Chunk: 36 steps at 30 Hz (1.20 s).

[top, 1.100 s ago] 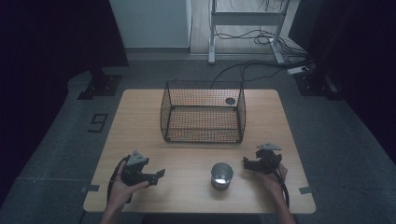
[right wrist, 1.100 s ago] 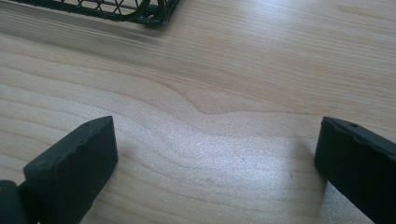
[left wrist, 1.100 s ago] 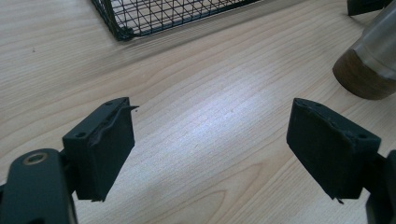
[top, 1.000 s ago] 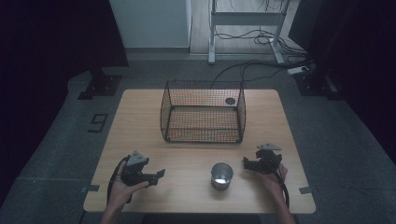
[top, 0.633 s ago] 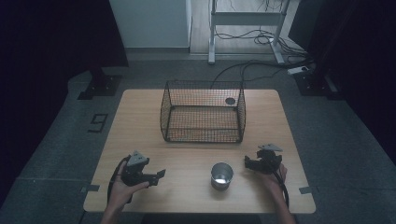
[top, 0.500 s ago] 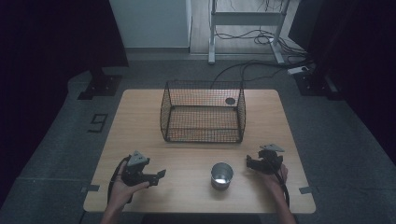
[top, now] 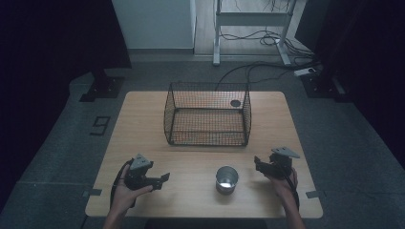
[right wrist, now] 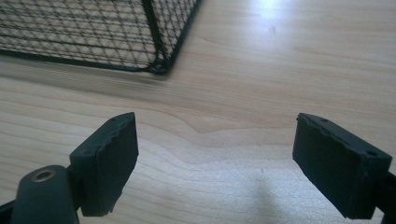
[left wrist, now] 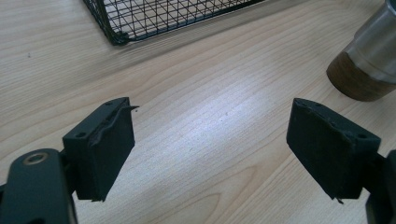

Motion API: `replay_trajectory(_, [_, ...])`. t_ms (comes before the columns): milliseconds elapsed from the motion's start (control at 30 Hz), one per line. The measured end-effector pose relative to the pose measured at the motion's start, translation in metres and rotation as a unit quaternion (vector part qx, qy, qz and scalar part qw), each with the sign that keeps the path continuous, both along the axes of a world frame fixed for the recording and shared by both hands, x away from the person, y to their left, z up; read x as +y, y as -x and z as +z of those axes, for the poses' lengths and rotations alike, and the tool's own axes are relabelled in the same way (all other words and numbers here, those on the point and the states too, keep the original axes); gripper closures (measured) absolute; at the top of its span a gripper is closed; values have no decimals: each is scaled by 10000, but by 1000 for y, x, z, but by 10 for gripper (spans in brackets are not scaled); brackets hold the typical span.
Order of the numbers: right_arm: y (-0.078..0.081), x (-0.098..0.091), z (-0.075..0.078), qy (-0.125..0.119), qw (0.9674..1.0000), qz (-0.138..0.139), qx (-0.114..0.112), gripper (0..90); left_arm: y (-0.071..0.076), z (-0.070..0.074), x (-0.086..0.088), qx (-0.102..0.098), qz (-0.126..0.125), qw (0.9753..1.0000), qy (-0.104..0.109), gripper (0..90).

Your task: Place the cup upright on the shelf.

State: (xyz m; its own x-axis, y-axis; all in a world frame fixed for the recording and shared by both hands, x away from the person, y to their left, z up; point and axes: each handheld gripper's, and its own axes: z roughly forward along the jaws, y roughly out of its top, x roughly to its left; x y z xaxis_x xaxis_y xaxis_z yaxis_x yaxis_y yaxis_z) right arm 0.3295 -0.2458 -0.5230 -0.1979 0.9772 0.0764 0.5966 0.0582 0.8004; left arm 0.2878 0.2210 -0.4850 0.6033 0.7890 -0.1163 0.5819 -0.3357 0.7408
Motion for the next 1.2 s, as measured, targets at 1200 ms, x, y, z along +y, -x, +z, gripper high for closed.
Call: replay_trajectory(1200, [48, 43, 58, -253, 9903, 1153, -730, 168, 1, 1, 1, 2, 3, 10000, 16, 155])
